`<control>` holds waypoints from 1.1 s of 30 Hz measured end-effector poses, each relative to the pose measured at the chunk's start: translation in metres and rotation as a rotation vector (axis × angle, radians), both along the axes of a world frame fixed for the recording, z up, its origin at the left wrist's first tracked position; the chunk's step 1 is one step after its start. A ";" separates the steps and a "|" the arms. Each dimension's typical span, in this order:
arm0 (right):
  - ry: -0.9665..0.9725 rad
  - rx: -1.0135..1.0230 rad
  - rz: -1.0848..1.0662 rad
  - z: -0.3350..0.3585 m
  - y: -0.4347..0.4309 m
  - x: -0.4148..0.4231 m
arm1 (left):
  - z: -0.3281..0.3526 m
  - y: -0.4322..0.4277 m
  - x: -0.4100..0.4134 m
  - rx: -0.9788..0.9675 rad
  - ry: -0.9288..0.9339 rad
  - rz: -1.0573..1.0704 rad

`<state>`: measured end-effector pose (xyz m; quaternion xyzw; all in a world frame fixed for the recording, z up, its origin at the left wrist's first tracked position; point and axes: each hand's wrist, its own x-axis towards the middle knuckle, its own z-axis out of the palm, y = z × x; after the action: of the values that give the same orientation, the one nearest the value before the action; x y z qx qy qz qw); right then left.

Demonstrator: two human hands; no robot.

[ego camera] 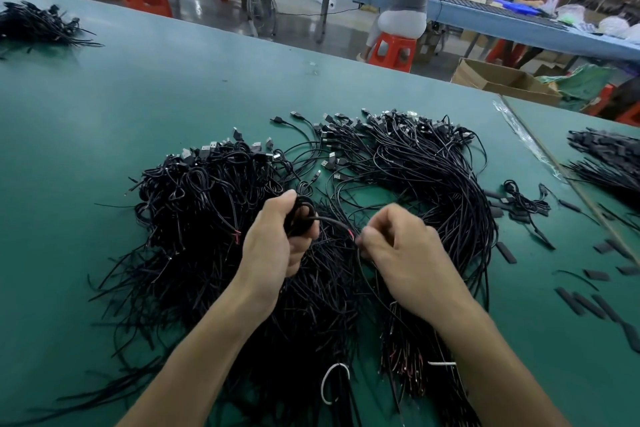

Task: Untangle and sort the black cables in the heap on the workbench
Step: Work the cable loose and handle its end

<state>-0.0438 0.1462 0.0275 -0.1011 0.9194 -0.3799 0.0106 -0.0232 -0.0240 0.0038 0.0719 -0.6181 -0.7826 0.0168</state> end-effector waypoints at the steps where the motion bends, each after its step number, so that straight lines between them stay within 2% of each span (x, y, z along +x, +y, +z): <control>1: 0.007 -0.088 0.027 0.006 -0.003 0.001 | 0.001 0.001 0.001 -0.008 0.034 -0.036; 3: -0.016 -0.277 0.121 0.019 -0.009 0.005 | 0.004 0.001 0.003 0.018 0.094 -0.113; 5: 0.031 -0.343 0.170 0.028 -0.015 0.011 | 0.007 0.001 0.005 0.062 0.118 -0.152; 9: 0.100 -0.231 0.126 0.036 -0.020 0.017 | 0.007 0.003 0.007 0.122 0.194 -0.236; 16: 0.143 -0.084 0.224 0.041 -0.020 0.022 | 0.001 0.004 0.004 0.163 0.284 -0.292; 19: 0.130 -0.048 0.292 0.041 -0.020 0.022 | 0.002 0.007 0.005 0.093 0.331 -0.221; 22: 0.069 -0.103 0.324 0.039 -0.020 0.024 | 0.003 0.010 0.005 0.085 0.316 -0.118; 24: 0.007 -0.191 0.289 0.036 -0.024 0.027 | 0.006 0.012 0.006 0.124 0.295 -0.065; 27: 0.025 -0.284 0.149 0.029 -0.029 0.027 | 0.004 0.014 0.004 0.050 0.241 0.050; 33: 0.147 -0.147 0.063 0.023 -0.043 0.034 | 0.001 0.012 0.000 0.037 0.207 0.139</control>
<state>-0.0096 0.1031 0.0501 -0.1581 0.8836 -0.4376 -0.0526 -0.0230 -0.0116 0.0044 0.0335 -0.5921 -0.7940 0.1333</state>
